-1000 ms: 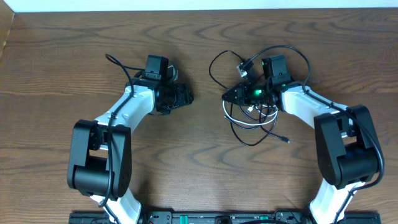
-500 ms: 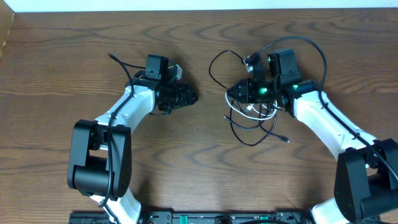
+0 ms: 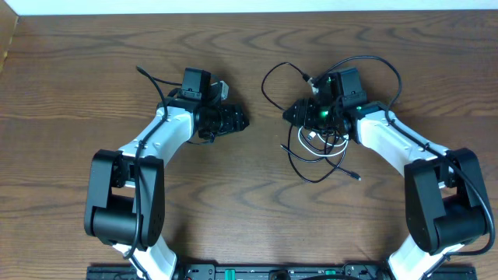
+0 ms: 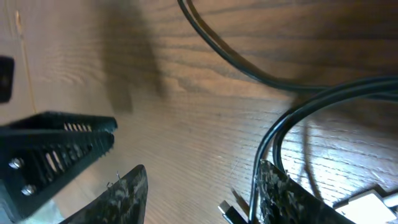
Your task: Untangle cables
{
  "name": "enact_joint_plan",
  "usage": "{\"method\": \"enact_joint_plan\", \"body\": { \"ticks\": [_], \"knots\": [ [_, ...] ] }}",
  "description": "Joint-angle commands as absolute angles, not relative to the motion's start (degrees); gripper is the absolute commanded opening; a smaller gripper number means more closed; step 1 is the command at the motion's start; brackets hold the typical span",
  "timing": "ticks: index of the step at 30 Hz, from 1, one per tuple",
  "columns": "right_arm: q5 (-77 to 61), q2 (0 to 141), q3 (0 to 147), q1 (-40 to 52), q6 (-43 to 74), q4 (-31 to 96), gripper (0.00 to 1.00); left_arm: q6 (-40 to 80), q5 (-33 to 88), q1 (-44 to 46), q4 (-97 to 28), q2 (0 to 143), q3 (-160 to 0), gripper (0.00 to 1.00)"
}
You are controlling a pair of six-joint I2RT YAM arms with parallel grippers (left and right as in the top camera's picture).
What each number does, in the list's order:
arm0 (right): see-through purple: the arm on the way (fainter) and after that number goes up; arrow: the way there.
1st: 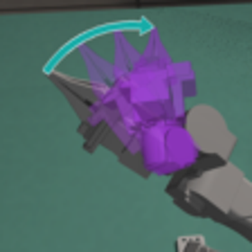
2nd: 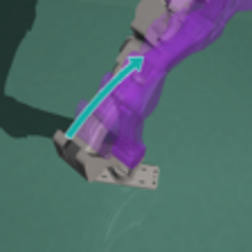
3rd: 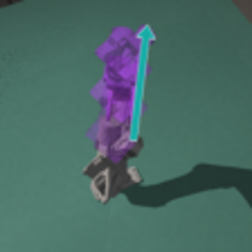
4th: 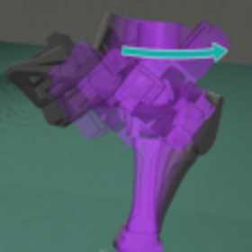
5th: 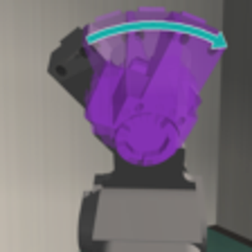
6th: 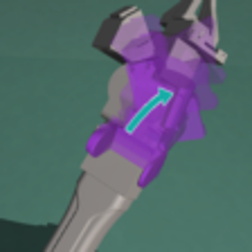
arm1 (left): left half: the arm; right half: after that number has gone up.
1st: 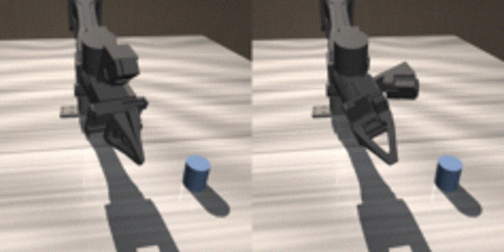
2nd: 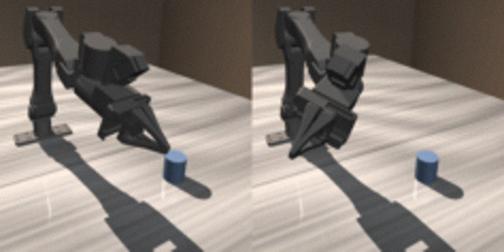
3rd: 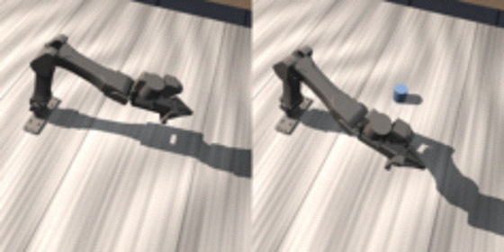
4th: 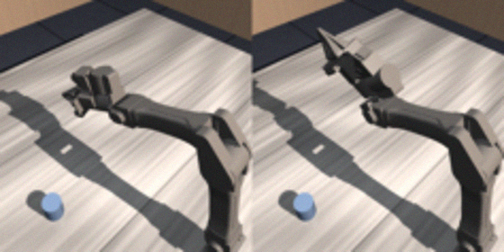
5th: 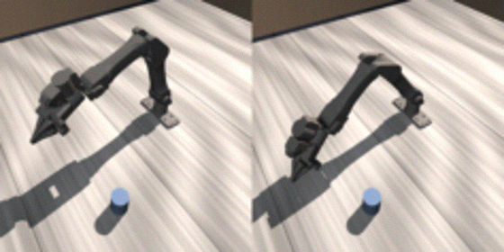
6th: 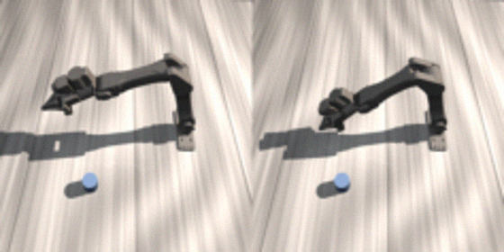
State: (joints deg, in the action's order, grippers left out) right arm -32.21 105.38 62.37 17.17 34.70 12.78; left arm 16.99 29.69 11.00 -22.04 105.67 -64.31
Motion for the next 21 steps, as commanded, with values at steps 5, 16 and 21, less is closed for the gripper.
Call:
{"method": "enact_joint_plan", "body": {
  "ticks": [5,16,21],
  "knots": [
    [-36.10,99.63,62.02,16.27,30.79,13.89,0.67,16.12,30.02,10.74,-21.91,106.48,-64.73,0.74],
    [-25.17,91.53,62.02,11.42,32.56,27.81,0.66,16.12,30.02,10.74,-21.76,106.48,-64.73,0.74],
    [-18.96,91.64,62.00,8.88,32.10,30.26,0.82,16.12,30.04,10.74,-21.76,106.48,-64.73,0.74]
  ]
}}
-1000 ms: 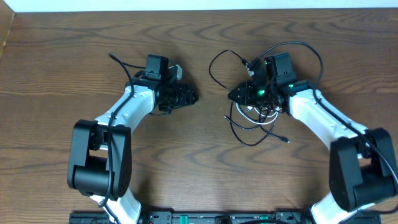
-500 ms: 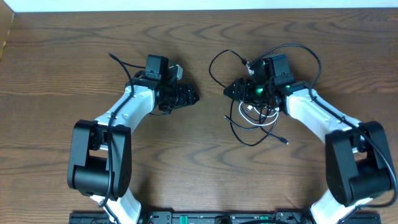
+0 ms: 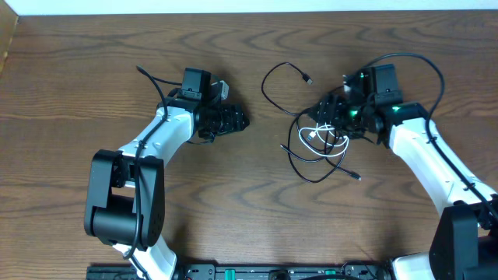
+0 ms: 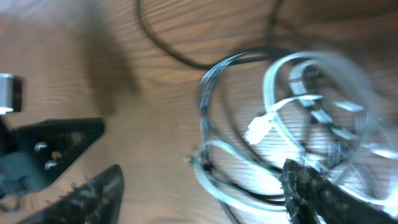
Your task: Untangle cables
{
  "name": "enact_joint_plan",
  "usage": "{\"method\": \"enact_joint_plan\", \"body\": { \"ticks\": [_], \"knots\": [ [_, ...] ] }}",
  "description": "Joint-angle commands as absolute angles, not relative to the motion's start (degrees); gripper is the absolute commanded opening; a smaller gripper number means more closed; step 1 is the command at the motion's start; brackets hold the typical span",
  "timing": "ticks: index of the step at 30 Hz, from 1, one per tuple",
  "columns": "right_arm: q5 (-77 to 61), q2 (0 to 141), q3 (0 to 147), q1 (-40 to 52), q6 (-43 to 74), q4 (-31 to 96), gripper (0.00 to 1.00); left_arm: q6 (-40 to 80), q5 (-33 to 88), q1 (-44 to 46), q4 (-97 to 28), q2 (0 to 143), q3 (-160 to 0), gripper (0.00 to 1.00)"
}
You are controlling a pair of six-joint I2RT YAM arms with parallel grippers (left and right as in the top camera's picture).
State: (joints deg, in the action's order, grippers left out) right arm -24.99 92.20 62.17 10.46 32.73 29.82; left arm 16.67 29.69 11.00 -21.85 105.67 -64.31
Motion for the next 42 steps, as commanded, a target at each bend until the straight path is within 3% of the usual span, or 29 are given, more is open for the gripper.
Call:
{"method": "enact_joint_plan", "body": {
  "ticks": [1,6,12,15,17,20,23,25,29,34,42],
  "knots": [
    [-18.13,91.79,61.98,8.60,32.14,30.33,0.84,16.12,30.04,10.74,-21.76,106.48,-64.73,0.75],
    [-17.45,92.88,59.51,8.60,40.71,29.50,0.99,16.12,30.04,10.74,-21.76,106.48,-64.73,0.74],
    [-22.13,93.14,51.96,9.61,51.83,20.16,0.99,16.12,30.04,10.74,-21.78,106.48,-64.73,0.74],
    [-25.54,93.14,50.13,9.76,52.07,15.05,0.95,16.12,30.04,10.74,-21.78,106.48,-64.73,0.75],
    [-29.28,93.14,50.02,9.87,52.93,14.70,0.85,16.14,30.04,10.74,-21.76,106.48,-64.73,0.75],
    [-32.77,93.14,50.02,10.92,52.86,14.72,0.79,16.14,30.02,10.74,-21.76,106.48,-64.73,0.75],
    [-35.05,93.14,50.02,12.64,47.29,14.28,0.76,16.14,30.04,10.74,-21.76,106.48,-64.73,0.74],
    [-35.83,93.12,50.04,13.19,39.33,14.09,0.83,16.12,30.04,10.74,-21.78,106.48,-64.73,0.75],
    [-44.29,92.12,50.96,11.11,25.32,14.59,0.82,16.12,30.04,10.74,-21.98,106.48,-64.73,0.75],
    [-45.12,87.11,54.00,6.87,18.09,21.96,0.84,16.12,30.04,10.74,-21.96,106.48,-64.73,0.75],
    [-27.46,81.17,54.83,1.41,15.03,34.83,0.99,16.12,30.04,10.74,-21.96,106.48,-64.73,0.74]
  ]
}}
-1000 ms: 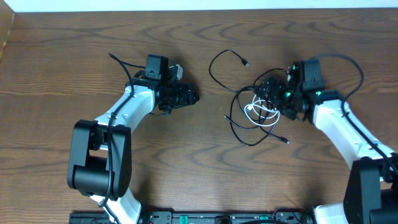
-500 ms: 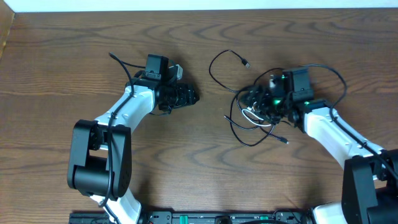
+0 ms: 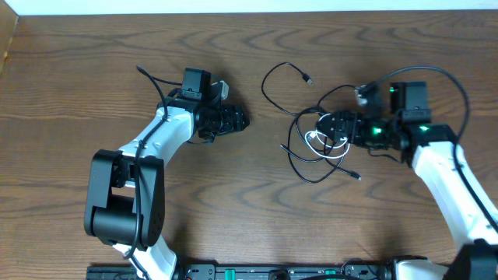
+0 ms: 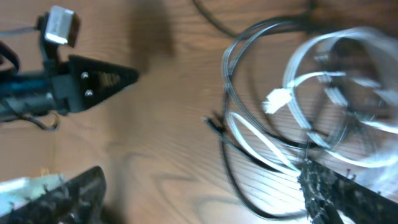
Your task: Untangle cables
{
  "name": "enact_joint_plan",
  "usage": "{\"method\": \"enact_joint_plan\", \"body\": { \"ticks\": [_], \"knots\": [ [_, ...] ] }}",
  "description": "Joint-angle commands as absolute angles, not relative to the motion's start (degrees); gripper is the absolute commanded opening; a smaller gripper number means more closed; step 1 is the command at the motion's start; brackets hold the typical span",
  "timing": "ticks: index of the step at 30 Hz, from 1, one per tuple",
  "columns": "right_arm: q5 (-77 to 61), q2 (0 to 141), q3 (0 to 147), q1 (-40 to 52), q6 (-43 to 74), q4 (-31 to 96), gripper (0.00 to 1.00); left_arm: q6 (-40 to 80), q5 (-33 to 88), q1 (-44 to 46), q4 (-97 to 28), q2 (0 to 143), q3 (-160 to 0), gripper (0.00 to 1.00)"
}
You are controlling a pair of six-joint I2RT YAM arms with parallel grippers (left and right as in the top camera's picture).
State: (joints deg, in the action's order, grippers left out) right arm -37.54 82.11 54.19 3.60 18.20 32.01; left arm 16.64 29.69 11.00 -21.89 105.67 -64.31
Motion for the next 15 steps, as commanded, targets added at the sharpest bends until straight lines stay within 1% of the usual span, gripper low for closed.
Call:
{"method": "enact_joint_plan", "body": {
  "ticks": [1,3,6,11,15],
  "knots": [
    [-25.30,81.28,54.78,0.45,15.25,36.07,0.99,16.12,30.04,10.74,-21.96,106.48,-64.73,0.75],
    [-24.38,82.00,54.57,-1.63,15.38,37.67,0.99,16.12,30.04,10.74,-21.96,106.48,-64.73,0.74],
    [-28.25,84.09,54.50,-4.51,15.42,40.18,0.99,16.14,30.04,10.74,-21.96,106.48,-64.73,0.75],
    [-41.74,89.03,53.87,-5.96,16.05,41.36,0.99,16.14,30.04,10.74,-21.96,106.48,-64.73,0.74],
    [-48.64,92.23,51.79,-5.91,22.57,37.80,0.99,16.14,30.04,10.74,-21.96,106.48,-64.73,0.74]
  ]
}}
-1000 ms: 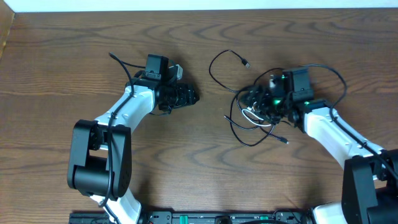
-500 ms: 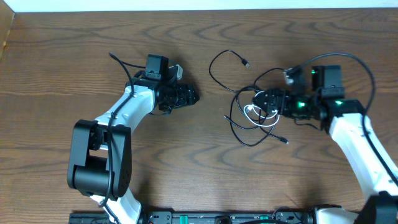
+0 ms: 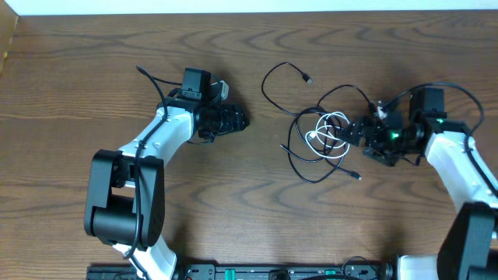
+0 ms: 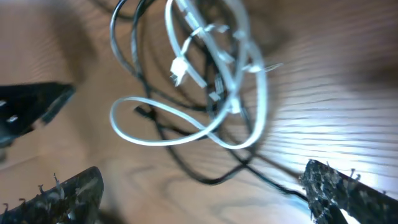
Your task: Untangle cables
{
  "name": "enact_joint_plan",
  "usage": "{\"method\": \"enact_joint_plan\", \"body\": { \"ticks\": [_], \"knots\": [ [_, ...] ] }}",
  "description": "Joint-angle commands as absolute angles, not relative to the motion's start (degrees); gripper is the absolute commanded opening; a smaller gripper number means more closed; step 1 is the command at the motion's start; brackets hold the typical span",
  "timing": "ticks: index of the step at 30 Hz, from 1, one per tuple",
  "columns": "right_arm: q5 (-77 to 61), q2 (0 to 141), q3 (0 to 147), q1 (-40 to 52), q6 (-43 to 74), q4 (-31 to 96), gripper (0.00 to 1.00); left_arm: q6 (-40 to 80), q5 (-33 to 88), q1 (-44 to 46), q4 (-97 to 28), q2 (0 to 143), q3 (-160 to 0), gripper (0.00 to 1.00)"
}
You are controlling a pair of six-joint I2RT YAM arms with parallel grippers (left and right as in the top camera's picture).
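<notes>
The tangle lies right of the table's centre: a coiled white cable (image 3: 330,129) wound in with black cable loops (image 3: 305,159). One black cable (image 3: 268,78) arcs away to the upper left and ends in a plug. In the right wrist view the white cable (image 4: 214,81) and black loops lie ahead of my right gripper (image 4: 205,199). That gripper is wide open, with only a black strand crossing the table between its fingers. From overhead, my right gripper (image 3: 366,140) sits just right of the tangle. My left gripper (image 3: 233,120) rests at centre-left, fingers together, apart from the cables.
The brown wooden table (image 3: 249,218) bears everything. A thin black lead (image 3: 148,76) runs from the left arm toward the upper left. The right arm's own black lead (image 3: 459,92) arches over its wrist. The table's far edge meets a white wall.
My right gripper has moved further right and turned, from over the tangle's right part to just beside it. It is still open. The left arm has not moved.
My right gripper was open over the upper part of the tangle, close to the table. At each later moment it stood further right and lower in the overhead view, still open, and the white coil came into full view. The left arm stayed still throughout.
</notes>
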State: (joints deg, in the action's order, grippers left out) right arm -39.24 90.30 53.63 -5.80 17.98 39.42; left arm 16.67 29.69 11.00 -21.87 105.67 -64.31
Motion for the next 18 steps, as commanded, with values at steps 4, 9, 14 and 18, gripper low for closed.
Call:
{"method": "enact_joint_plan", "body": {
  "ticks": [4,9,14,18],
  "knots": [
    [-54.70,93.12,47.77,-5.98,28.69,26.39,0.99,16.12,30.04,10.74,-21.98,106.48,-64.73,0.74],
    [-55.70,93.12,44.36,-5.98,39.18,11.90,0.99,16.12,30.04,10.74,-21.98,106.48,-64.73,0.75],
    [-59.20,93.12,40.47,-4.71,47.66,-0.54,0.99,16.14,30.04,10.74,-21.93,106.48,-64.73,0.74],
    [-60.14,93.12,39.16,-2.83,49.21,-4.43,0.99,16.14,30.04,10.74,-21.96,106.48,-64.73,0.75]
  ]
}}
